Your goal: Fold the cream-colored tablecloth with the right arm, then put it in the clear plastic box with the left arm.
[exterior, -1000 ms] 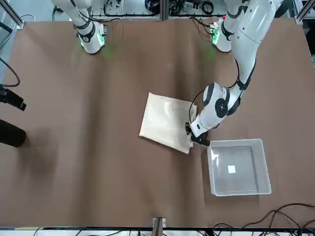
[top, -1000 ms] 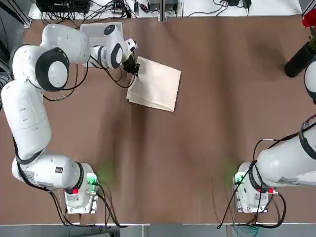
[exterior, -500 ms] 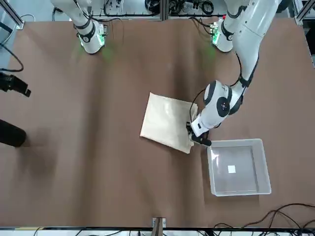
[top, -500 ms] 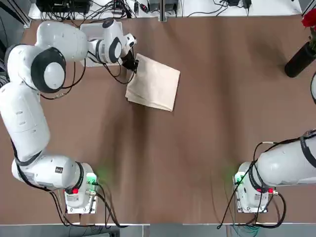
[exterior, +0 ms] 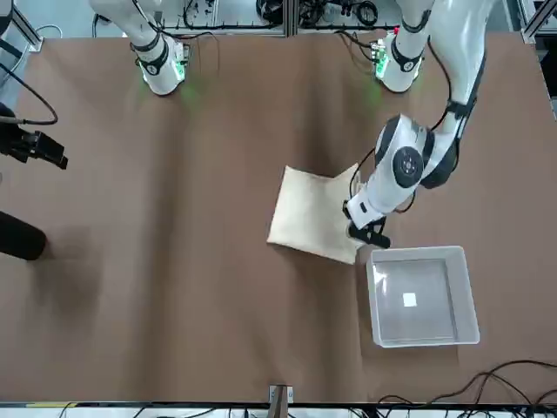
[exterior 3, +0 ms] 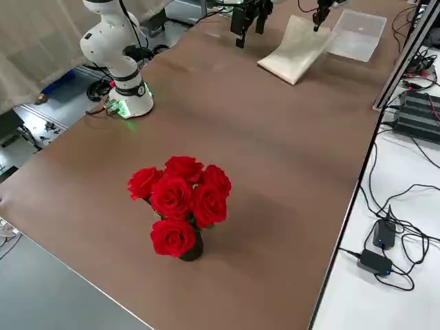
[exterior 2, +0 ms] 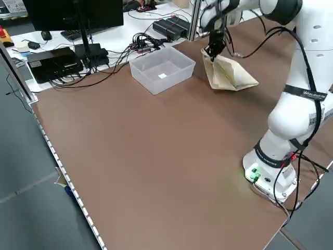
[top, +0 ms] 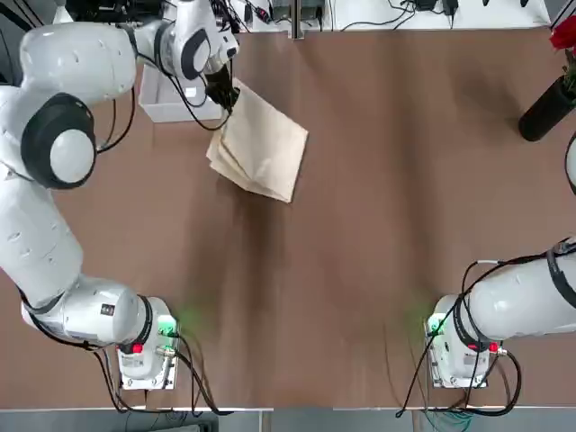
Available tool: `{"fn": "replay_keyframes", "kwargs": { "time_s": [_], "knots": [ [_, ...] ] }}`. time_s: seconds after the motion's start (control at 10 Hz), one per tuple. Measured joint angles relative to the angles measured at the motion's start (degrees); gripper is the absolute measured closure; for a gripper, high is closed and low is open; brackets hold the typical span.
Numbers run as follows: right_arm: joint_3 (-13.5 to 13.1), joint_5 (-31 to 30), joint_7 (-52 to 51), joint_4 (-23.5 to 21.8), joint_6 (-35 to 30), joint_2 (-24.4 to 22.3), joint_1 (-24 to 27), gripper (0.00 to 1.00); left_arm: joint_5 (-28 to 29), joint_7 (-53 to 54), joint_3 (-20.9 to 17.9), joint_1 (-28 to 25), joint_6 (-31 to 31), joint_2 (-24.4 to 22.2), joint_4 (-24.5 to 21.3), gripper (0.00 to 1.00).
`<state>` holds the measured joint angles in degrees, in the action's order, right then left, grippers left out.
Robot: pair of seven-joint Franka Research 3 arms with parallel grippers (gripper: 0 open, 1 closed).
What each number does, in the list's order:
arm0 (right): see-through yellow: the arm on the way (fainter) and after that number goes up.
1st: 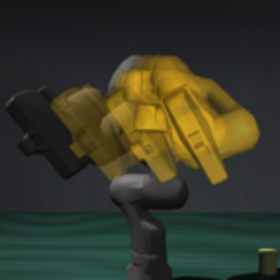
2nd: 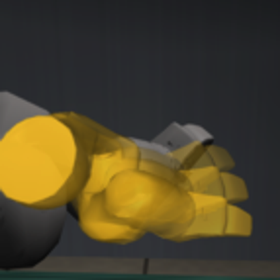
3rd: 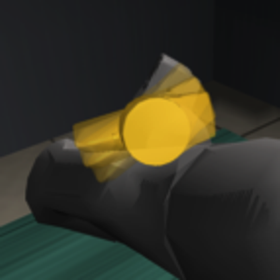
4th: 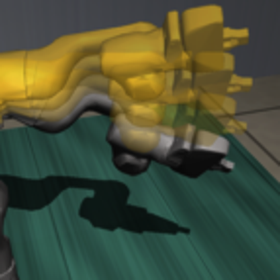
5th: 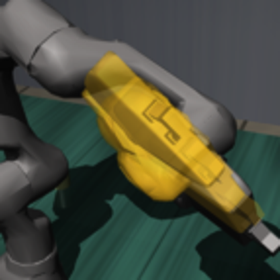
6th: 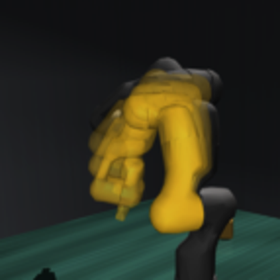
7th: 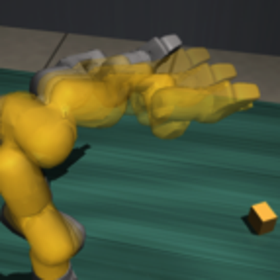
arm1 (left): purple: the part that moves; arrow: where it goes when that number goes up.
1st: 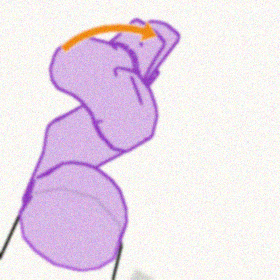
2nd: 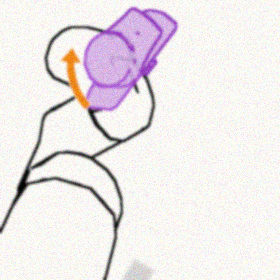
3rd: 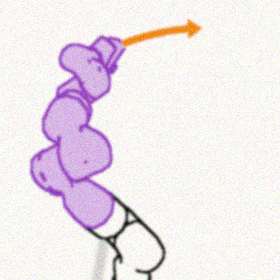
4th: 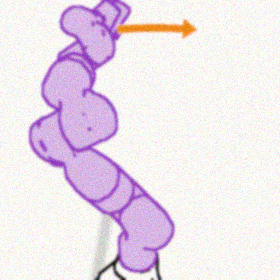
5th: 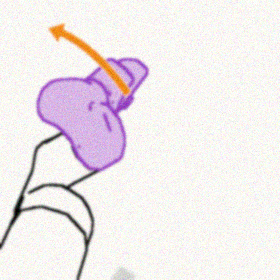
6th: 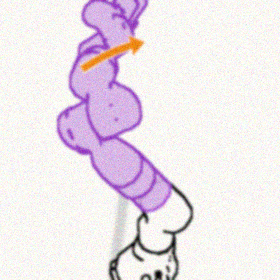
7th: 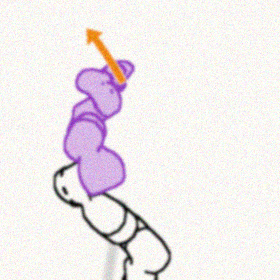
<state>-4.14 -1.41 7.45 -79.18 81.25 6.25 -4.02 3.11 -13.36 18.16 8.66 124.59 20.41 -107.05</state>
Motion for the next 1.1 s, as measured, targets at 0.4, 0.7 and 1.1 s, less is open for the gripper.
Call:
{"fn": "replay_keyframes", "kwargs": {
  "time_s": [0.4,0.7,1.1],
  "knots": [
    [-0.25,0.00,-0.07,-0.03,0.09,0.00,-0.01,0.00,7.78,-15.60,0.40,8.88,-9.08,-0.27,4.48,0.93],
    [-0.26,0.00,-0.09,-0.08,0.09,0.00,-0.06,0.00,10.45,-23.25,0.30,15.42,-9.13,2.62,5.84,0.93],
    [-0.25,0.00,-0.15,-0.12,0.17,0.00,-0.43,0.00,13.68,-28.35,0.11,20.03,-12.53,6.09,9.80,0.93]
  ]
}}
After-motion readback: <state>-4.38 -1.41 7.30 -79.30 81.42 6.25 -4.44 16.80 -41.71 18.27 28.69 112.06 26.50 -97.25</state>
